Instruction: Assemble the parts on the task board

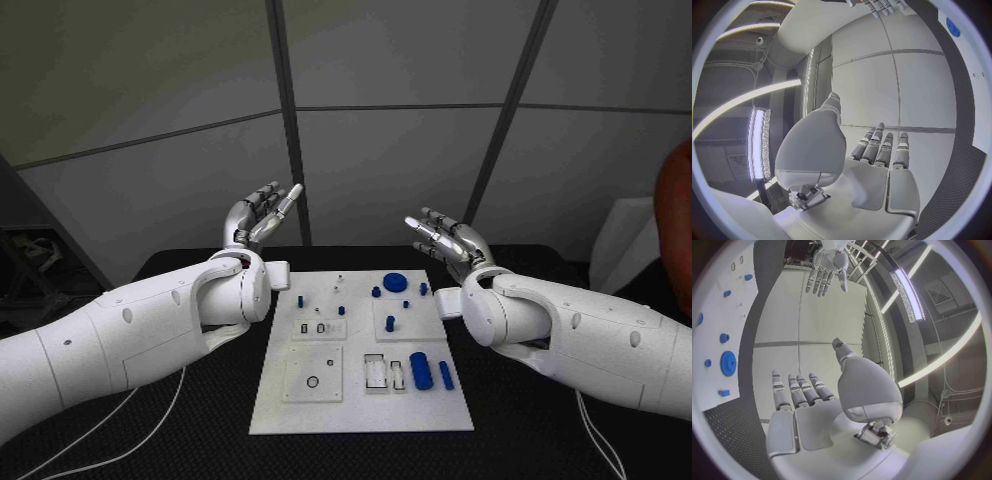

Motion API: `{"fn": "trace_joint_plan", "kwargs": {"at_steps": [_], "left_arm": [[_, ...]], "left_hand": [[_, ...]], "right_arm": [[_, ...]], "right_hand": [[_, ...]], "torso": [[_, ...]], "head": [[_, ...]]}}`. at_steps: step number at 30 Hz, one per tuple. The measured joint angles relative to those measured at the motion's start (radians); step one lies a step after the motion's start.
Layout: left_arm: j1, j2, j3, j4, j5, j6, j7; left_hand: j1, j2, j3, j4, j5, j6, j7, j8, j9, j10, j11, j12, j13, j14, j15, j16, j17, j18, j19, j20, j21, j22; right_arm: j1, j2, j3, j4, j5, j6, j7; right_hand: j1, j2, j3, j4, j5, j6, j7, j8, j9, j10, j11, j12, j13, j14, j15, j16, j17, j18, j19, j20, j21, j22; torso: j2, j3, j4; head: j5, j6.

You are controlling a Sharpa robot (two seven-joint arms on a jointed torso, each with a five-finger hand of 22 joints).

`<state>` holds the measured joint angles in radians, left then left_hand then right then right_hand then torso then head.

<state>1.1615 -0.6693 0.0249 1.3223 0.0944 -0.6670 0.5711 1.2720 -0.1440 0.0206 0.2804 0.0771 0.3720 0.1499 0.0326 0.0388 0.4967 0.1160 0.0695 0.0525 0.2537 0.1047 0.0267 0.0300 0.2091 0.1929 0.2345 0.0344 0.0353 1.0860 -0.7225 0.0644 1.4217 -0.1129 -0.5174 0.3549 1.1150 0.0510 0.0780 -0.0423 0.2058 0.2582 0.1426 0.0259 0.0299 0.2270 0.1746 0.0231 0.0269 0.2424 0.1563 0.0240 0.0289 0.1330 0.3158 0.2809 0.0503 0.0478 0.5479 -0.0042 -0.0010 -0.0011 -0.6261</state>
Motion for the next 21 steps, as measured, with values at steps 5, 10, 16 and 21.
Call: {"fn": "trace_joint_plan", "kwargs": {"at_steps": [5,10,16,21], "left_arm": [[0.001,0.001,0.000,-0.003,0.016,0.020,0.016],[0.000,-0.001,0.000,-0.012,0.024,0.034,0.023],[0.000,-0.020,0.000,-0.017,0.033,0.049,0.023],[0.000,-0.038,-0.001,-0.002,0.034,0.063,0.023]], "left_hand": [[0.038,-0.002,0.003,0.011,0.004,0.014,0.000,0.004,0.001,0.016,0.002,0.000,0.002,0.008,0.008,0.001,0.002,0.000,0.007,0.007,0.005,0.002],[0.038,-0.002,0.003,0.011,0.004,0.014,0.000,0.004,0.001,0.016,0.002,0.004,0.002,0.008,0.008,0.000,0.001,0.000,0.007,0.007,0.005,0.002],[0.045,0.005,0.005,0.014,0.004,0.027,0.002,0.004,0.004,0.028,0.015,0.014,0.003,0.015,0.015,0.001,0.002,-0.001,0.007,0.007,0.009,0.004],[0.053,0.014,0.009,0.011,0.004,0.039,0.003,0.008,0.005,0.041,0.027,0.022,0.004,0.026,0.026,0.000,0.002,0.000,0.009,0.009,0.013,0.005]], "right_arm": [[0.007,0.010,0.010,-0.027,-0.048,0.096,-0.055],[0.008,0.004,0.013,-0.044,-0.101,0.138,-0.079],[0.008,-0.013,0.013,-0.085,-0.236,0.119,-0.078],[0.009,-0.006,0.013,-0.104,-0.360,0.103,-0.077]], "right_hand": [[0.041,0.002,0.011,-0.011,0.003,0.037,0.001,0.005,0.004,0.039,0.011,0.006,0.004,0.045,0.011,0.005,0.004,0.000,0.014,0.005,0.008,0.004],[0.094,-0.001,0.028,-0.035,0.003,0.140,0.007,0.027,0.013,0.156,0.027,0.024,0.014,0.186,0.024,0.033,0.016,0.015,0.084,0.007,0.041,0.017],[0.163,-0.006,0.047,-0.095,0.024,0.387,0.031,0.072,0.033,0.432,0.036,0.061,0.030,0.453,0.030,0.085,0.032,0.017,0.261,0.007,0.119,0.050],[0.191,-0.006,0.071,-0.134,0.037,0.527,0.054,0.087,0.037,0.591,0.025,0.070,0.034,0.601,0.017,0.111,0.036,0.031,0.373,-0.003,0.176,0.070]], "torso": [[0.000,-0.0001,0.0000],[0.000,-0.0001,0.0001],[0.002,-0.0013,0.0026],[0.002,-0.0022,0.0033]], "head": [[0.000,0.000],[-0.004,-0.008],[-0.012,-0.017],[-0.009,-0.020]]}}
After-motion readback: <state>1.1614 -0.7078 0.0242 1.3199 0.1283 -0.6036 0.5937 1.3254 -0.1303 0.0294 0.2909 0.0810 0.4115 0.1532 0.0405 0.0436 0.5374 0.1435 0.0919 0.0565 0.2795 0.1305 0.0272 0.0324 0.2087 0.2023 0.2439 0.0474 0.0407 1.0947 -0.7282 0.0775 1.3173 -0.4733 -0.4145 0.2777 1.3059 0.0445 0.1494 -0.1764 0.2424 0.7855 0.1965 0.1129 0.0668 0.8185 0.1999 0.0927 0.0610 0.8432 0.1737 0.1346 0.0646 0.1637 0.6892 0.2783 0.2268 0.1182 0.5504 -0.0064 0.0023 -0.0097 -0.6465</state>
